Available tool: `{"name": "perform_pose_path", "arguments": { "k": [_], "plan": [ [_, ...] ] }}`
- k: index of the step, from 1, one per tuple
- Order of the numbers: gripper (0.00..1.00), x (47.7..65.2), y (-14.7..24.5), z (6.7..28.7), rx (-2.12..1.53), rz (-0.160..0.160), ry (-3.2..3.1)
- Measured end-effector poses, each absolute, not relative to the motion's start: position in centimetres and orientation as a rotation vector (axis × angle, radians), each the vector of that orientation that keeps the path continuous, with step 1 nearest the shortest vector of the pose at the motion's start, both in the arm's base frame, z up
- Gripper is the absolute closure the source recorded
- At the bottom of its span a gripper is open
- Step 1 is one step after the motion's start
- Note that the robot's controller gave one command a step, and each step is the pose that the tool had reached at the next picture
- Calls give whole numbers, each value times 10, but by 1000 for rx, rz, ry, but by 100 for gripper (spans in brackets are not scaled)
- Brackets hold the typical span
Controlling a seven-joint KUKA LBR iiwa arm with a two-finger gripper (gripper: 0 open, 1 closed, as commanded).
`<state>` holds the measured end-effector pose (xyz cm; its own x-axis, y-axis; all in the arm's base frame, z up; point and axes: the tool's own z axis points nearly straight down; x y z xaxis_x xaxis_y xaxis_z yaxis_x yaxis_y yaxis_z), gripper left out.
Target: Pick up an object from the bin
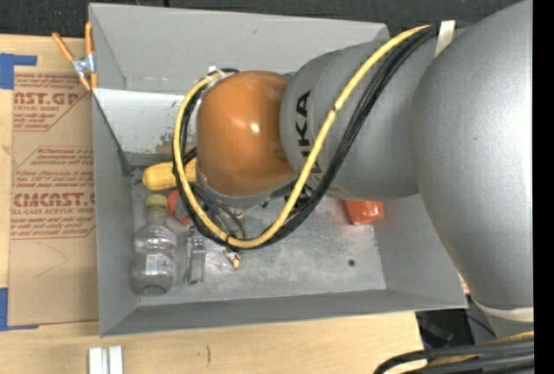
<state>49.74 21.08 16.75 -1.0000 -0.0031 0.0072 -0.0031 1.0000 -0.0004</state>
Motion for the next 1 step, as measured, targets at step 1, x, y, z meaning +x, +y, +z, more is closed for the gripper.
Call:
{"name": "perform_pose_path", "arguments": {
  "k": [1],
  "plan": [
    [0,500,210,172,2,-2,-3141]
  ]
}}
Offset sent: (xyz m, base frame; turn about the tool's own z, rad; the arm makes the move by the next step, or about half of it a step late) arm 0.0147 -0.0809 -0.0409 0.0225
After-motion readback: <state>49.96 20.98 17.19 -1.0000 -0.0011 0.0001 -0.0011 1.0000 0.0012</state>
